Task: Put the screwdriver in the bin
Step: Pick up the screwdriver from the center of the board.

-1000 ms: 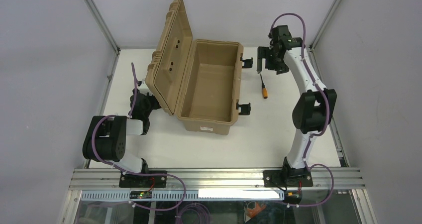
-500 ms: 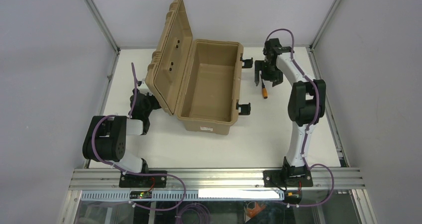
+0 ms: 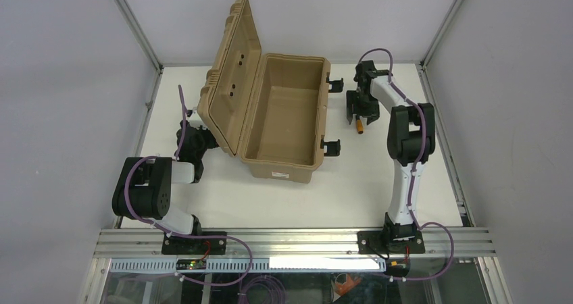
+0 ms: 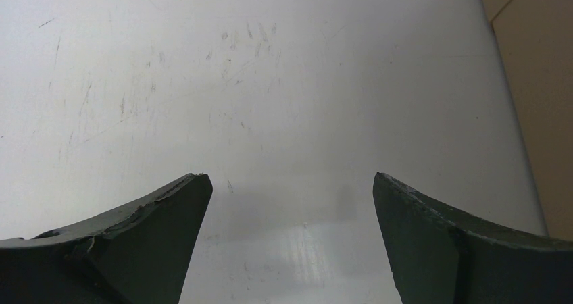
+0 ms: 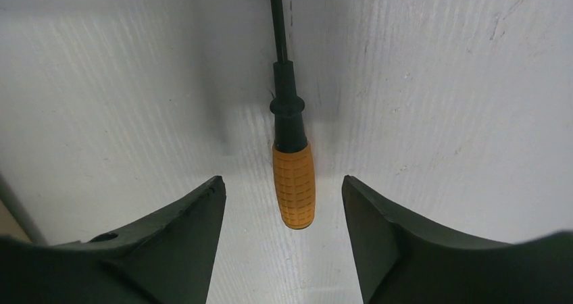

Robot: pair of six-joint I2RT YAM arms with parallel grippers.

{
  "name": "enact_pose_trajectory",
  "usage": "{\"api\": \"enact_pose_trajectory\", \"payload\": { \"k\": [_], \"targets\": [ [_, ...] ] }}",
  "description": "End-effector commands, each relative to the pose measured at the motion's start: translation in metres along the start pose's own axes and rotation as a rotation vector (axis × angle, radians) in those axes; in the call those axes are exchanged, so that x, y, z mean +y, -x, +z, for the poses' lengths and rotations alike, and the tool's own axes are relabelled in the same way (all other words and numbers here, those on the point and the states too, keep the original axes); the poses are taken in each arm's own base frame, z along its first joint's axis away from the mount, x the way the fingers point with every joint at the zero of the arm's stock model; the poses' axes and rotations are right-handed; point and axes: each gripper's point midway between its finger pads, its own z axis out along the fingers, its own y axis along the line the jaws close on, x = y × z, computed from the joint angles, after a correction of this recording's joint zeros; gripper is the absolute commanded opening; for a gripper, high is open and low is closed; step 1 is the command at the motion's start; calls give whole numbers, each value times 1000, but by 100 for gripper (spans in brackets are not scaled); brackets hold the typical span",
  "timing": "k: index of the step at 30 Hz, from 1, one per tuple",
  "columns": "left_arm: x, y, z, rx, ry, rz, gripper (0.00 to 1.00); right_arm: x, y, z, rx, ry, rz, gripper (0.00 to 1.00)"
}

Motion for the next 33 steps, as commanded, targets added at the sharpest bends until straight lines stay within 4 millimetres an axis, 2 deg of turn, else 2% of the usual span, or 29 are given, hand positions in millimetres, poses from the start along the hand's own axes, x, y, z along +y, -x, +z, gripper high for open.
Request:
{"api": "enact_pose_trajectory", "payload": {
  "k": [1, 9, 17, 25, 30, 33],
  "targets": [
    [-3, 19, -2, -63, -20, -10, 99, -5, 5, 10, -14, -16, 5, 66],
    [-3, 19, -2, -63, -20, -10, 99, -7, -1, 21, 13, -32, -2, 54],
    [-3, 19, -2, -63, -21, -10, 99, -9, -4, 24, 28, -45, -7, 33],
    [-3, 19, -2, -63, -20, -10, 99, -14, -7, 26, 38, -71, -11, 17],
    [-3, 19, -2, -64, -20, -10, 99, -16, -6, 20, 23, -79, -2, 1],
    [-3, 19, -2, -63, -21, -10, 99, -15, -3, 10, -4, -74, 12, 0]
  ]
}}
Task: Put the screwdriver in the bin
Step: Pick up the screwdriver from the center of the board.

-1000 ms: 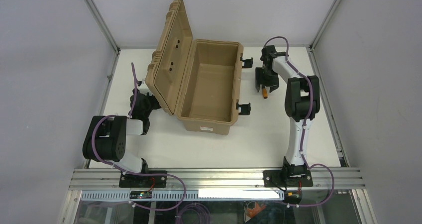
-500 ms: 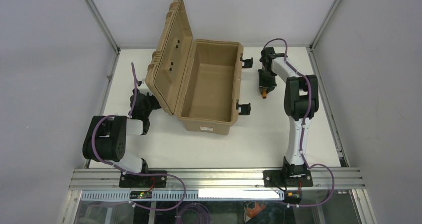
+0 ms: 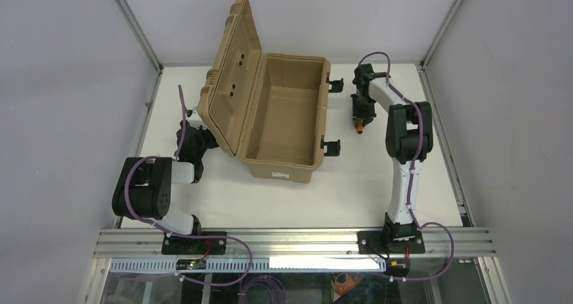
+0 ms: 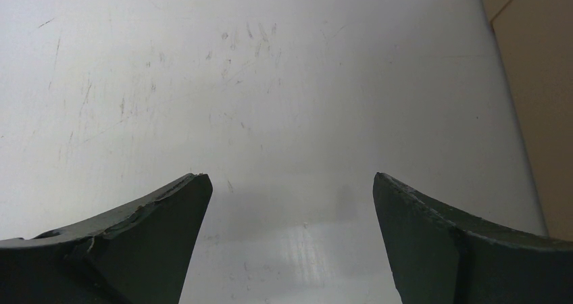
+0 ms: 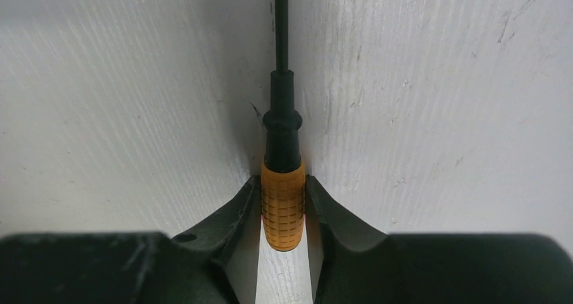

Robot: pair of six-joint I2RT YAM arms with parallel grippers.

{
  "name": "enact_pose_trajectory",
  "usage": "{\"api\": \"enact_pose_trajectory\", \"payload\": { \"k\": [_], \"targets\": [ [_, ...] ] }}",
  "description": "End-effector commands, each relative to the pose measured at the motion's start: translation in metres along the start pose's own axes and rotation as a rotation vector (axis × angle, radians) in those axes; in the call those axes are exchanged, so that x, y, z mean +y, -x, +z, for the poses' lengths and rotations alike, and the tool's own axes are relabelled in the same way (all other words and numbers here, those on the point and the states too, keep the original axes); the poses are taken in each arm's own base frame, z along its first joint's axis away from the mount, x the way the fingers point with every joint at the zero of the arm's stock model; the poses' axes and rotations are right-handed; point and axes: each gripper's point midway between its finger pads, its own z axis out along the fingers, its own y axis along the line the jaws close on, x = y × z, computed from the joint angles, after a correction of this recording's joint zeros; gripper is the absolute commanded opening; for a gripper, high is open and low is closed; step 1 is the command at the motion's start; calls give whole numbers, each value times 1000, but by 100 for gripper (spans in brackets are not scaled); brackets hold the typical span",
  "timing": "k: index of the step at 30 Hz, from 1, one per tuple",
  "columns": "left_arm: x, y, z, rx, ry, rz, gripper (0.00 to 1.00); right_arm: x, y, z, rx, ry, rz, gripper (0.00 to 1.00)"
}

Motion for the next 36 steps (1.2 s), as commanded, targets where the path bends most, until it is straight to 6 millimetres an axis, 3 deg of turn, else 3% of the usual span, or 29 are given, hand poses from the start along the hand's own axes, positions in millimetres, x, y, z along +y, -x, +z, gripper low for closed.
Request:
{"api": "enact_pose_trajectory", "payload": {
  "k": [1, 18, 36],
  "targets": [
    [-3, 19, -2, -63, -21, -10, 99, -10, 6, -15, -53, -29, 24, 0],
    [-3, 19, -2, -63, -19, -10, 99, -6, 19, -89, -216, 60, 108, 0],
    [-3, 19, -2, -63, -19, -10, 99, -3, 25, -186, -400, 160, 150, 0]
  ]
}}
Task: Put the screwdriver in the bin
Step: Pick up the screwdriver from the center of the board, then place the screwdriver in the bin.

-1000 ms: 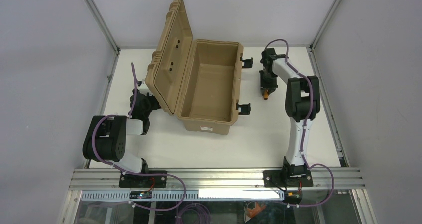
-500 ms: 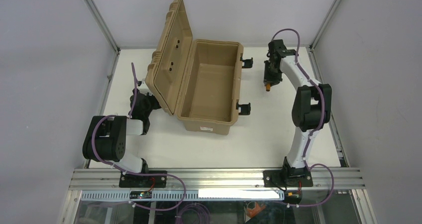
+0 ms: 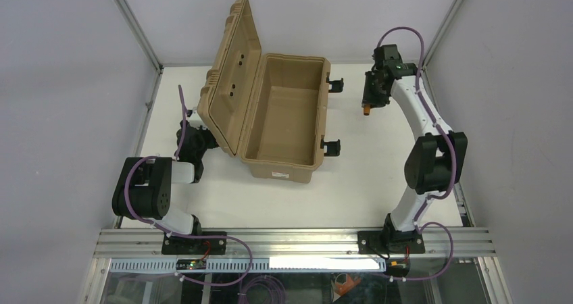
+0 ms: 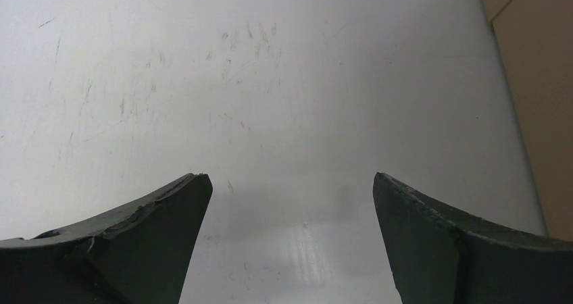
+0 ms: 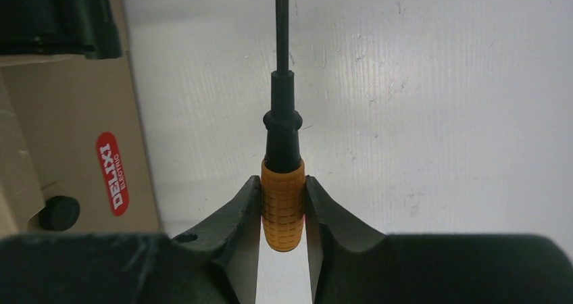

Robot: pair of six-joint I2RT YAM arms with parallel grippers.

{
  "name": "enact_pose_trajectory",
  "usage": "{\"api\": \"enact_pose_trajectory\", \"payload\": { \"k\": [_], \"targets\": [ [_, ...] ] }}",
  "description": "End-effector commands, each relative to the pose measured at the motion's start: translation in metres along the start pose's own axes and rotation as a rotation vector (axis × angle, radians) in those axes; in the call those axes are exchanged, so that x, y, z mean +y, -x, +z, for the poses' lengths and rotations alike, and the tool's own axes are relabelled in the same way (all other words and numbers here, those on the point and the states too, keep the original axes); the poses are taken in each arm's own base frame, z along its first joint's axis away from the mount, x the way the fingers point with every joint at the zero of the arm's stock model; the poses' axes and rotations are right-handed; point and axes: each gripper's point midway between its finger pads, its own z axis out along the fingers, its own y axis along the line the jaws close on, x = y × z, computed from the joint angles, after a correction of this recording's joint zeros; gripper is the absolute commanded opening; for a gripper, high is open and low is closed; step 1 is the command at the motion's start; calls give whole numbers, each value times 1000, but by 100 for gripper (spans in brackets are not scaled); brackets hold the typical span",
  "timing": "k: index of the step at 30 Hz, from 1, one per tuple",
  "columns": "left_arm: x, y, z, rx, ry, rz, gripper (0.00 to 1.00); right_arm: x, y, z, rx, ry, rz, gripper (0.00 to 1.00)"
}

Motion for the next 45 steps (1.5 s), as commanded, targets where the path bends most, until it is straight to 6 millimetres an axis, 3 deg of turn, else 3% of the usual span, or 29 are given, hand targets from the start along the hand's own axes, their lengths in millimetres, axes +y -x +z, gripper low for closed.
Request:
{"api": "enact_pose_trajectory", "payload": {
  "k": [1, 13, 27, 36, 45],
  "targets": [
    [-3, 19, -2, -63, -21, -10, 99, 10, 24, -48, -116, 72, 37, 0],
    [-3, 19, -2, -63, -20, -10, 99, 39, 39, -101, -200, 194, 61, 0],
    [-3, 19, -2, -63, -20, -10, 99, 100, 42, -153, -280, 314, 1, 0],
    [-3, 19, -2, -63, -21, -10, 99, 145, 34, -158, -275, 327, -59, 0],
    [-3, 19, -2, -64, -22, -10, 99, 191, 20, -138, -225, 297, -34, 0]
  ]
}}
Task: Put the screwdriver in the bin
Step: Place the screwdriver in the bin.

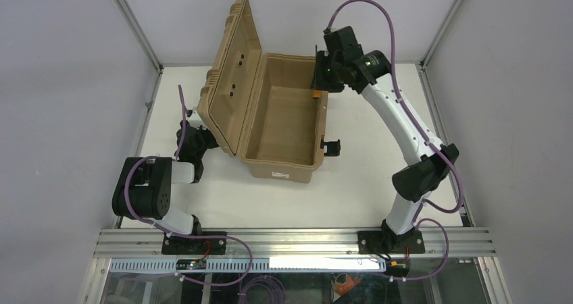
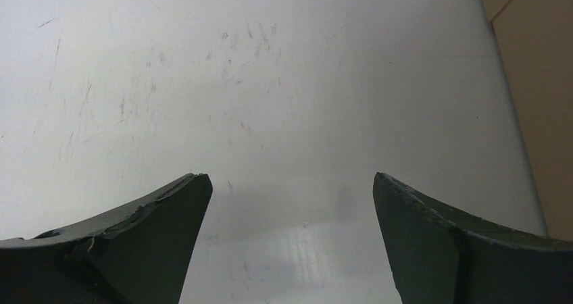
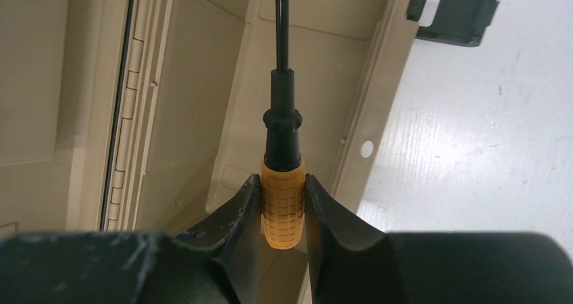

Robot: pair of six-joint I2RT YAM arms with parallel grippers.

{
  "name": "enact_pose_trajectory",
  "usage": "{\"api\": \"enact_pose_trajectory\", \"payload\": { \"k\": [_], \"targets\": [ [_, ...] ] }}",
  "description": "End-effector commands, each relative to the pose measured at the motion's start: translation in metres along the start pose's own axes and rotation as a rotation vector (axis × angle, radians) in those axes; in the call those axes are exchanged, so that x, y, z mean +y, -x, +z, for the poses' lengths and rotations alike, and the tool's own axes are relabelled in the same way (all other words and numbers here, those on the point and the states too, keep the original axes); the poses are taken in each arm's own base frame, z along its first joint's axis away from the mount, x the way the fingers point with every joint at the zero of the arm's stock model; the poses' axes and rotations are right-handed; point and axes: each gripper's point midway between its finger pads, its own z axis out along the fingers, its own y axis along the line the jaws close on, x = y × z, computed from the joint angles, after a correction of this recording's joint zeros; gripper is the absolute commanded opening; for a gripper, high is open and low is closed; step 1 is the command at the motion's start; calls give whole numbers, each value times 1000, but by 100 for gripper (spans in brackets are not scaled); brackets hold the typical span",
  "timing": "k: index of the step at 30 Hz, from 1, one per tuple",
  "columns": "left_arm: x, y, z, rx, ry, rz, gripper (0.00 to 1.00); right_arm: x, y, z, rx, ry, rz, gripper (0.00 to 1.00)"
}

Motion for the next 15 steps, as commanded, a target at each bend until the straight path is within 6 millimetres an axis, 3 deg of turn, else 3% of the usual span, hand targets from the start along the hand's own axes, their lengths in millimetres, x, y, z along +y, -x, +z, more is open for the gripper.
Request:
{"api": "enact_pose_trajectory", "payload": {
  "k": [1, 6, 15],
  "targets": [
    [-3, 19, -2, -64, -21, -10, 99, 15, 2, 12, -10, -41, 55, 0],
    [-3, 19, -2, -63, -21, -10, 99, 33, -9, 32, 19, -53, 56, 0],
    [-3, 19, -2, -63, -20, -10, 99, 42, -36, 80, 102, -135, 70, 0]
  ]
}}
